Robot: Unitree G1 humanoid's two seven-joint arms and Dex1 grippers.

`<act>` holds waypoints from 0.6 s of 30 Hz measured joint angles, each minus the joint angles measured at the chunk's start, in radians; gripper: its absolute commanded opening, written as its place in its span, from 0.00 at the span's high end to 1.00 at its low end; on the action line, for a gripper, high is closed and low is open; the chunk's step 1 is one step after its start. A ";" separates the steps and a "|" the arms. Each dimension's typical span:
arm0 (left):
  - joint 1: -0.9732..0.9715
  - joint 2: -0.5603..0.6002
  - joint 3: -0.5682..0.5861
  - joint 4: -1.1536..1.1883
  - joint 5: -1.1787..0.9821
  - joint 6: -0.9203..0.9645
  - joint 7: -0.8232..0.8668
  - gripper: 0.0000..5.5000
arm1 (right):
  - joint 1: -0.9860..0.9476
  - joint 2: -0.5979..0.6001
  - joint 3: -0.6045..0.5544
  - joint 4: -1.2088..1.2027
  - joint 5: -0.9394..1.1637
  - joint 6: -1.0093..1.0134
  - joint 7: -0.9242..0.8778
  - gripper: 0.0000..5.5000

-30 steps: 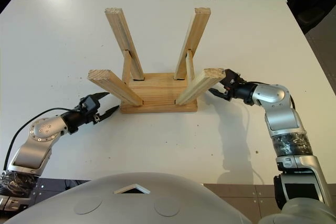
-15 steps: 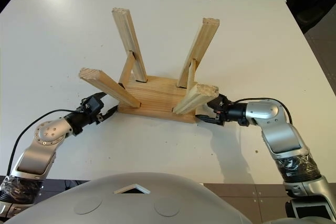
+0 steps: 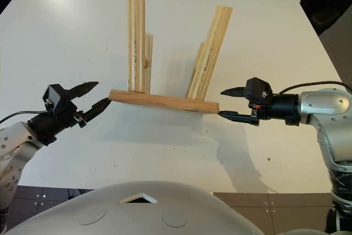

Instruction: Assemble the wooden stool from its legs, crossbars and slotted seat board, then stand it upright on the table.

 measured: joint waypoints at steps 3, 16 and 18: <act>0.002 0.030 0.046 -0.009 -0.067 0.021 -0.012 0.44 | -0.001 0.000 -0.021 -0.011 0.039 0.040 0.002 0.45; 0.108 0.108 -0.072 0.200 0.159 -0.227 -0.352 0.44 | 0.007 0.042 0.043 0.097 -0.003 -0.145 0.055 0.45; 0.085 0.106 -0.145 0.289 0.253 -0.280 -0.364 0.44 | -0.003 0.071 0.097 0.145 -0.001 -0.189 0.074 0.45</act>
